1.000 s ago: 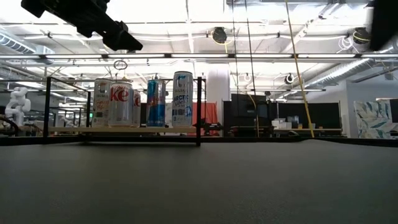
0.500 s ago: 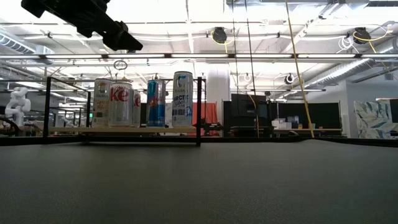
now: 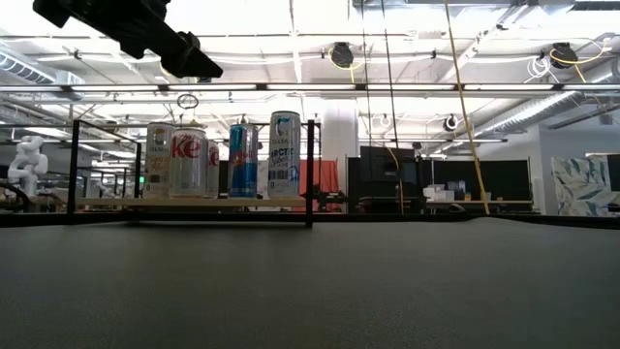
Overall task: Place canned beverage on shelf
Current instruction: Align the white and yellow soda can with the other white and yellow soda can on the shelf
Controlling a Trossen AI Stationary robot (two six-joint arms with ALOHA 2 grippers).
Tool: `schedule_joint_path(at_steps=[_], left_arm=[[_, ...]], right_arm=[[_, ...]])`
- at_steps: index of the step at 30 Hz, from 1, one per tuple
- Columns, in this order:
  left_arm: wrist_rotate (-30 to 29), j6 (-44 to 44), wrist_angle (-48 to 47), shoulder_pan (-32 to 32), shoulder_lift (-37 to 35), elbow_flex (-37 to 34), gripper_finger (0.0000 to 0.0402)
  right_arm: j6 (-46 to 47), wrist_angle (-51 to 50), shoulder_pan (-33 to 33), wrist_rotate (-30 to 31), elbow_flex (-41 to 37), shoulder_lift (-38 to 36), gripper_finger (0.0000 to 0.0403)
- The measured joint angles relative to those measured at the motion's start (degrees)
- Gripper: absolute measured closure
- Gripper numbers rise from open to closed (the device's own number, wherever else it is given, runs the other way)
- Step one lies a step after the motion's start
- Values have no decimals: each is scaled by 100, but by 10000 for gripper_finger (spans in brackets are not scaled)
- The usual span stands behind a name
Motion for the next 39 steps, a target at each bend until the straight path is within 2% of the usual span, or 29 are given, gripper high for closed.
schedule_joint_path(at_steps=[5, 9, 13, 26, 32, 35, 39], left_arm=[[-1, 24, 43, 1, 0, 0, 29], [1, 22, 86, -1, 0, 0, 29], [0, 21, 177, 0, -2, 0, 29], [-1, 13, 313, 1, -2, 0, 29], [-1, 13, 310, 1, -2, 2, 29], [0, 13, 309, 1, -2, 1, 29], [0, 11, 306, -1, -2, 0, 29]], right_arm=[[28, -96, 149, 1, 2, 2, 99], [103, -847, 184, -53, 3, 1, 99], [190, -1537, 179, -428, 4, 0, 99], [192, -2950, 123, -414, 4, 0, 99], [188, -3291, 111, -414, 4, 0, 99], [149, -3405, 61, -315, 4, 0, 99], [-9, -3422, -22, 122, 4, 0, 99]])
